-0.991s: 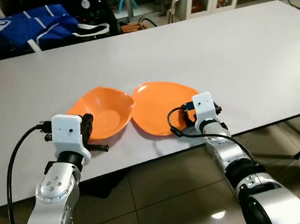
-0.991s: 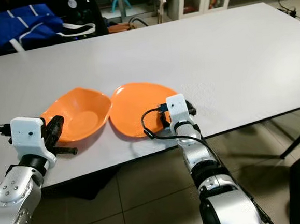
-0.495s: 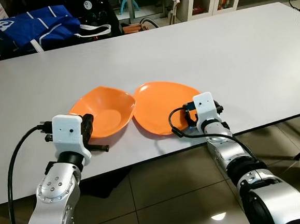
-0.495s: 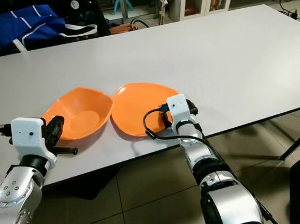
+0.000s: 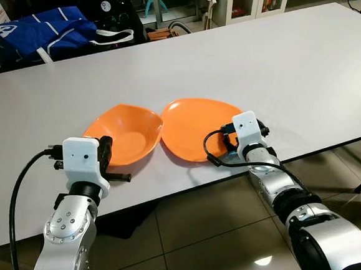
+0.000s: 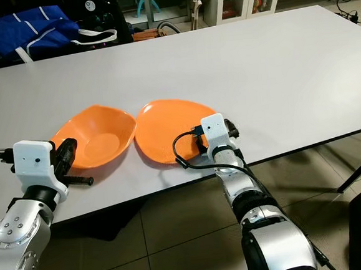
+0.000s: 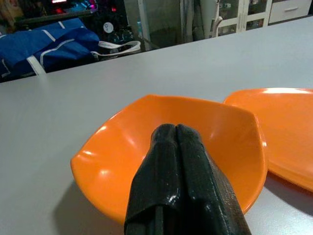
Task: Setting the table
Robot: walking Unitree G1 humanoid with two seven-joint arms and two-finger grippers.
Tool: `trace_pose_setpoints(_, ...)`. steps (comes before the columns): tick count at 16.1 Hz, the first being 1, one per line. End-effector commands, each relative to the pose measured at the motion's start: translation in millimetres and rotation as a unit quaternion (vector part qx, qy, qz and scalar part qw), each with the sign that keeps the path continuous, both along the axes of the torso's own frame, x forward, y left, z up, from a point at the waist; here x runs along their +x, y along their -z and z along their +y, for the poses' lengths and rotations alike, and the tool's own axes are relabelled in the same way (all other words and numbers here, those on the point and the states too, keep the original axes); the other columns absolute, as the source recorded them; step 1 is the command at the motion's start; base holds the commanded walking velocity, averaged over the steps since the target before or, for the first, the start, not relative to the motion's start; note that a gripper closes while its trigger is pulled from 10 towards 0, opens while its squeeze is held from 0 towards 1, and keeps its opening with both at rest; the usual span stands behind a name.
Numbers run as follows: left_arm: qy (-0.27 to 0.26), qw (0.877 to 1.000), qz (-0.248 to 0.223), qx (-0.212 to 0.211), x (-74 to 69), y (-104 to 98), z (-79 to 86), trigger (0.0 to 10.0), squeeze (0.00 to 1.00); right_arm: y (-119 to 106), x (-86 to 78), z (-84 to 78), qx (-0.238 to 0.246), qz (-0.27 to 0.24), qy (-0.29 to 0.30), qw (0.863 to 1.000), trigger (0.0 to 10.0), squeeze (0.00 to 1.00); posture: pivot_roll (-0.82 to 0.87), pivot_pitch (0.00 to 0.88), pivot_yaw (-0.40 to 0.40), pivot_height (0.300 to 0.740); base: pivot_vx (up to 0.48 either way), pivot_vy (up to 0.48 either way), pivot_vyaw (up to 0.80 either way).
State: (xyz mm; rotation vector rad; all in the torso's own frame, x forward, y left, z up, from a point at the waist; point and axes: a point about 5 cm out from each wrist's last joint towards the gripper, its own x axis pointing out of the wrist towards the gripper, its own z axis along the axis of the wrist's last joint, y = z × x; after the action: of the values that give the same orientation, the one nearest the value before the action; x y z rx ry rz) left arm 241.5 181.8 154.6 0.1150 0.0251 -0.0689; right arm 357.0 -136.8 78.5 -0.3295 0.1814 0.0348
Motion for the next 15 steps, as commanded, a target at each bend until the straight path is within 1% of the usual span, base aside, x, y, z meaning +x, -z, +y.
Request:
trace_pose_setpoints(1, -0.002, 1.000, 0.002, 0.003, 0.8, 0.8, 1.7, 10.0, 0.00, -1.7, 1.9, -3.2, -0.009, 0.001, 0.005, 1.000, 10.0, 0.69, -0.04, 0.044, 0.084, 0.740, 0.000, 0.000, 0.00)
trace_pose_setpoints(2, -0.002, 1.000, 0.002, 0.003, 0.9, 1.0, 2.1, 10.0, 0.00, -2.4, 2.3, -4.5, -0.014, 0.001, 0.003, 1.000, 10.0, 0.00, -0.04, 0.044, 0.084, 0.740, 0.000, 0.000, 0.00)
trace_pose_setpoints(5, -0.003, 1.000, 0.003, 0.003, 0.7, 1.5, 2.6, 10.0, 0.00, -9.7, 5.8, -8.9, -0.001, -0.005, 0.000, 1.000, 10.0, 0.00, -0.04, 0.042, 0.082, 0.740, 0.000, 0.000, 0.00)
trace_pose_setpoints(6, -0.005, 1.000, 0.004, 0.003, 0.3, 1.9, 3.3, 10.0, 0.00, -13.8, 7.2, -12.5, 0.019, -0.001, -0.004, 1.000, 10.0, 0.00, -0.04, 0.042, 0.082, 0.740, 0.000, 0.000, 0.00)
trace_pose_setpoints(8, -0.004, 1.000, 0.004, 0.002, 0.0, 2.7, 2.7, 10.0, 0.00, -22.4, 8.9, -15.6, 0.022, -0.011, -0.014, 1.000, 10.0, 0.00, -0.05, 0.041, 0.081, 0.740, 0.000, 0.000, 0.00)
trace_pose_setpoints(10, -0.004, 1.000, 0.005, 0.002, 0.8, 3.3, 2.3, 10.0, 0.00, -33.0, 11.4, -22.0, 0.023, -0.022, -0.018, 0.999, 10.0, 0.00, -0.06, 0.038, 0.078, 0.740, 0.000, 0.000, 0.00)
trace_pose_setpoints(13, -0.004, 1.000, 0.003, 0.001, 2.3, 3.4, 1.8, 10.0, 0.00, -45.7, 13.0, -35.9, 0.021, -0.029, -0.012, 0.999, 10.0, 0.00, -0.07, 0.033, 0.075, 0.740, 0.000, 0.000, 0.00)
trace_pose_setpoints(15, -0.003, 1.000, 0.003, 0.000, 3.3, 4.0, 1.2, 10.0, 0.00, -54.3, 10.6, -43.5, 0.024, -0.034, -0.007, 0.999, 10.0, 0.00, -0.08, 0.027, 0.073, 0.740, 0.000, 0.000, 0.00)
